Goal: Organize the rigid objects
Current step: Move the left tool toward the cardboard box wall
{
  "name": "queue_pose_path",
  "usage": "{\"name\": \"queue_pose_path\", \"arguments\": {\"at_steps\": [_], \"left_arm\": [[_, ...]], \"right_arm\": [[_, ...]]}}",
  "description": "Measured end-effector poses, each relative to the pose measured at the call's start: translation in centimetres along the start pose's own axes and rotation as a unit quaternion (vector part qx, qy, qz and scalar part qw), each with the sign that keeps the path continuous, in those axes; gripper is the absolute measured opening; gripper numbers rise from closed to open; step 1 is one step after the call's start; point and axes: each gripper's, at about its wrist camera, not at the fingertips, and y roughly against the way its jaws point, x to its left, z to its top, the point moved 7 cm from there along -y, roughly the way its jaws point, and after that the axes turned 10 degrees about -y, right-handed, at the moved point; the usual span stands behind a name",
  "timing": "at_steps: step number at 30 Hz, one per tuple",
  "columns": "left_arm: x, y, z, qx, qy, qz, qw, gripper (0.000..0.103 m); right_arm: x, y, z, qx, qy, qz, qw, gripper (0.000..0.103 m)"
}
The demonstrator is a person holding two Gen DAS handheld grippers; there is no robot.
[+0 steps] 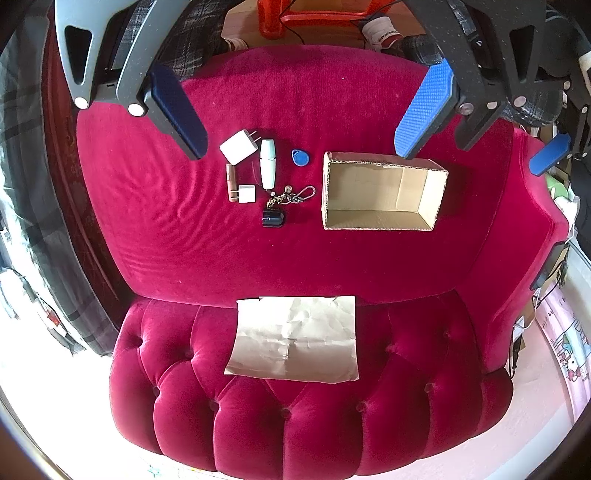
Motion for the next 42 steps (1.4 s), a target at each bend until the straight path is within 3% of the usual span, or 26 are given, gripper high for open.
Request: {"name": "queue_pose_path", "arguments": {"at_steps": [42], "left_arm": [[1.1, -2.8, 0.5, 0.015, 0.004, -0.001, 0.9999, 0.103]], "right_arm": [[-0.1, -2.3, 0.9, 0.012, -0.001, -0.002, 1.0, 0.103]]}}
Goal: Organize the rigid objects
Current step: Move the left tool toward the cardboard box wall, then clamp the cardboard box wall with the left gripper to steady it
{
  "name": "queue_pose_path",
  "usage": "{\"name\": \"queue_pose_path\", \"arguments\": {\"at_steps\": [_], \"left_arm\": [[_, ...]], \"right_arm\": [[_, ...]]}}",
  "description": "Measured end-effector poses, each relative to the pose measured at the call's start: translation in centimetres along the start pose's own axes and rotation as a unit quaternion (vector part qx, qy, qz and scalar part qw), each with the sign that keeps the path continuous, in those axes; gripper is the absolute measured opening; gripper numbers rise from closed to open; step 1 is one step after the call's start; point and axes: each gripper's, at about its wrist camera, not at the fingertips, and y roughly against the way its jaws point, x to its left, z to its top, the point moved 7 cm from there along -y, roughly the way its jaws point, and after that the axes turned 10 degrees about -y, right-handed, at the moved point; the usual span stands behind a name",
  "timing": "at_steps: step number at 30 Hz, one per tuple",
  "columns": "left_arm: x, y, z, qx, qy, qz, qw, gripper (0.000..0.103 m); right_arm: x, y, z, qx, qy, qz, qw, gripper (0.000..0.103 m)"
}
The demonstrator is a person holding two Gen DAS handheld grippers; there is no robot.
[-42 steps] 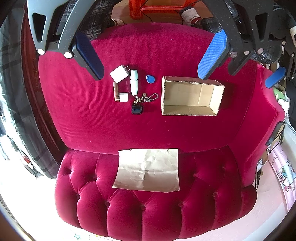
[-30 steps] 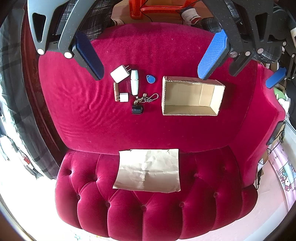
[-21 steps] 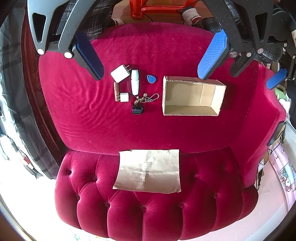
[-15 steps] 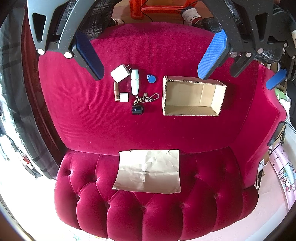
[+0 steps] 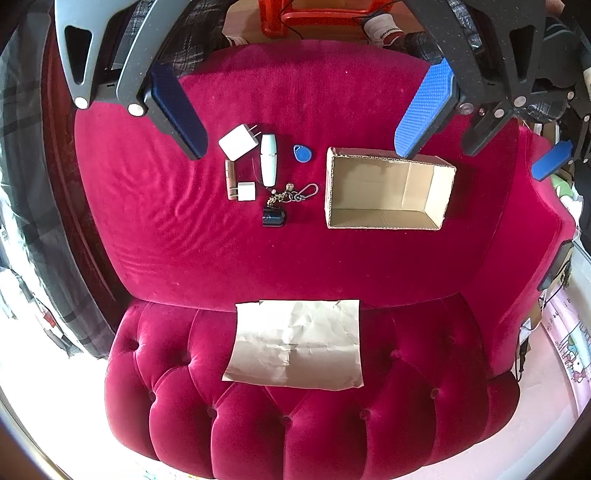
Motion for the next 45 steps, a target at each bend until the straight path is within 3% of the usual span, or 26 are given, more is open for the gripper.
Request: {"name": "queue_pose_path", "arguments": {"at_steps": [7, 18, 32, 41, 45], "left_arm": [[2.3, -2.3, 0.6, 0.005, -0.001, 0.013, 0.9999, 0.103], [7.2, -9.3, 0.0, 0.031, 0.015, 0.023, 0.9991, 0.103], [9.3, -18.7, -1.9, 0.076, 0.007, 0.017, 0.9969, 0.103], [10.1, -22.2, -3.7, 0.105, 0.021, 0.0, 0.9942, 0.103], [10.2, -23.0, -3.9, 0.107, 0.025, -0.002, 0.994, 0.09]], "right_arm": [[-0.2, -1.2, 0.7, 0.0, -0.003, -0.003, 1.0, 0.103], [-2.3, -6.2, 1.7, 0.017, -0.01, -0.011, 1.0, 0.103], [-5.7, -12.3, 1.9, 0.044, -0.027, -0.032, 0.998, 0.103], [-7.1, -15.1, 1.5, 0.062, -0.041, -0.039, 0.996, 0.103], [-7.5, -16.0, 1.3, 0.07, -0.043, -0.045, 0.996, 0.103]]}}
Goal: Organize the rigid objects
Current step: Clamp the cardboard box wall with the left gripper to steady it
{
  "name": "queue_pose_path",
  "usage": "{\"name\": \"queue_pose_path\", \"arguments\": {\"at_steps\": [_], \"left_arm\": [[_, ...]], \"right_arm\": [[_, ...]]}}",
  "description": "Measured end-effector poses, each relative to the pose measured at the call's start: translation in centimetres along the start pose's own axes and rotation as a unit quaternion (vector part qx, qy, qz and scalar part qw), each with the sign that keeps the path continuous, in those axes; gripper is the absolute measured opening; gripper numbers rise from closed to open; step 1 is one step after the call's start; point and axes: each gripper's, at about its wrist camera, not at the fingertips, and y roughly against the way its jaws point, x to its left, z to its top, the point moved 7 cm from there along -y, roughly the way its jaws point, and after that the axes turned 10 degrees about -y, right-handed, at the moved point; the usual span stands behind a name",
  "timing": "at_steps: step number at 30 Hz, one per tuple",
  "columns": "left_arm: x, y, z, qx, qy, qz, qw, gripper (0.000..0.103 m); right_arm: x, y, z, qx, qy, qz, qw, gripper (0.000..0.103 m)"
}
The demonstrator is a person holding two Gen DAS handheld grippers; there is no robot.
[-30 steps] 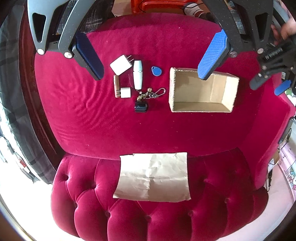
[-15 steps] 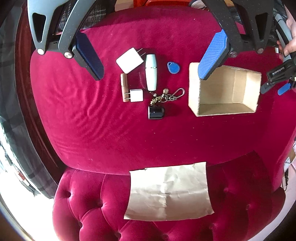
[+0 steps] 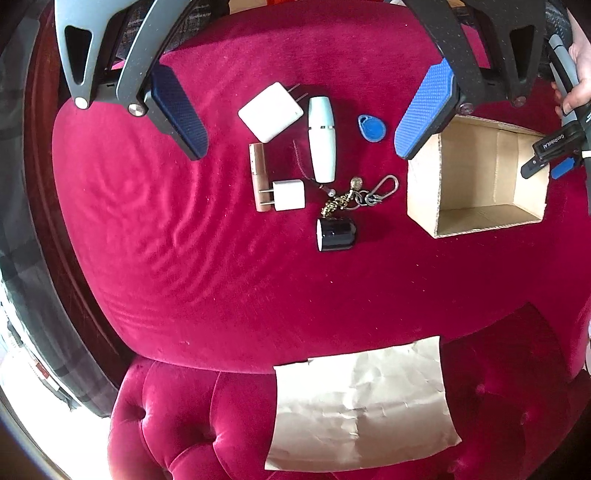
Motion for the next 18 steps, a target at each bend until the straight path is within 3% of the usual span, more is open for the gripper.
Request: {"name": "queue_pose_path", "arguments": {"at_steps": [3, 11, 14, 18], "left_arm": [[-0.5, -0.1, 0.2, -0.003, -0.007, -0.009, 0.9999, 0.075], [-2.1, -0.8, 0.1, -0.002, -0.033, -0.04, 0.9987, 0.015], [-2.7, -0.7, 0.0, -0.006, -0.041, -0.046, 0.9981, 0.005], [-2.3, -0.7, -0.2, -0.006, -0.018, -0.062, 0.9979, 0.004]], "right_arm": [[-0.2, -0.4, 0.0, 0.001, 0.001, -0.004, 1.0, 0.103], [-0.8, -0.8, 0.2, 0.004, -0.003, -0.012, 1.0, 0.103], [-1.0, -0.8, 0.3, 0.002, -0.005, -0.01, 1.0, 0.103], [-1.5, -1.0, 0.2, 0.005, -0.012, -0.011, 1.0, 0.103]]}}
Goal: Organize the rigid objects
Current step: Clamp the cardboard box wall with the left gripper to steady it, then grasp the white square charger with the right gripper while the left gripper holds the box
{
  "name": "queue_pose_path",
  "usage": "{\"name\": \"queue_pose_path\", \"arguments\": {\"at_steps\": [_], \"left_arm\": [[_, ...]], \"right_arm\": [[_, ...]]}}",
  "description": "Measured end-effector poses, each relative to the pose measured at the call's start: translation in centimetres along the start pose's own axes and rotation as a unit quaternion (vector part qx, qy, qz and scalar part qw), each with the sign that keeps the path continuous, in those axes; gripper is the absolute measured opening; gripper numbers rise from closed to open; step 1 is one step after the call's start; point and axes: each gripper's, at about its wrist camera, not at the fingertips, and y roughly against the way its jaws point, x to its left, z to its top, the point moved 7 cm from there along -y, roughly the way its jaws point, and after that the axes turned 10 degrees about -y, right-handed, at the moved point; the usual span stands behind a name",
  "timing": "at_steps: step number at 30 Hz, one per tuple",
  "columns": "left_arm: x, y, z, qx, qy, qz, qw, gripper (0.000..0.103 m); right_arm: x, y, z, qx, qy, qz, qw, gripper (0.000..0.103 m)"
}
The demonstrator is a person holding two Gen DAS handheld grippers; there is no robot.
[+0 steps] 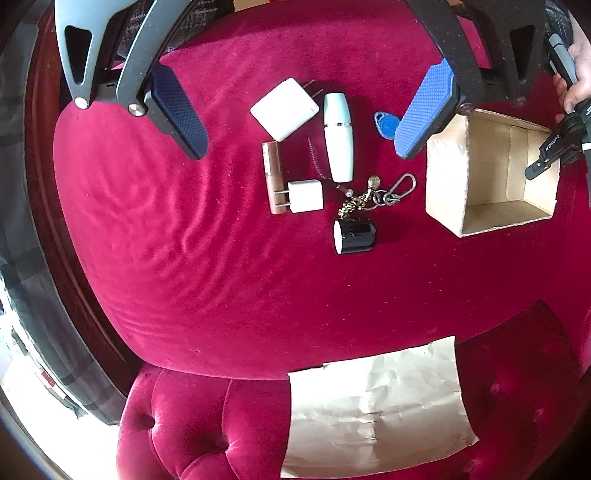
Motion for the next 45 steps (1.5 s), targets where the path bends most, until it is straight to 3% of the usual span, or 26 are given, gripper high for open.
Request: {"name": "queue_pose_path", "arguments": {"at_steps": [10, 25, 37, 39, 40, 42, 45], "left_arm": [[0.7, 0.4, -0.2, 0.001, -0.006, 0.014, 0.9999, 0.004], [1.5, 1.3, -0.6, 0.003, -0.019, 0.038, 0.9991, 0.004], [3.0, 2.2, -1.1, 0.008, -0.019, 0.041, 0.999, 0.004], [3.3, 2.4, -1.2, 0.007, -0.016, 0.044, 0.9989, 0.004], [3.5, 2.5, -1.2, 0.006, -0.016, 0.045, 0.9988, 0.004], [3.6, 2.7, -1.3, 0.005, -0.021, 0.051, 0.9984, 0.004], [4.1, 3.0, -1.5, 0.005, -0.02, 0.051, 0.9985, 0.004]], "right_arm": [[-1.4, -0.9, -0.5, 0.01, 0.006, -0.017, 1.0, 0.103], [-4.0, -4.3, -2.2, 0.041, -0.045, -0.034, 0.998, 0.103], [-4.4, -7.3, -3.5, 0.082, -0.081, -0.013, 0.993, 0.102], [-4.4, -7.6, -3.7, 0.09, -0.085, -0.005, 0.992, 0.099], [-4.2, -7.7, -3.8, 0.095, -0.018, 0.011, 0.995, 0.097], [-4.0, -8.0, -3.9, 0.102, -0.017, 0.014, 0.995, 0.095], [-4.0, -8.3, -4.0, 0.105, -0.02, 0.012, 0.994, 0.082]]}}
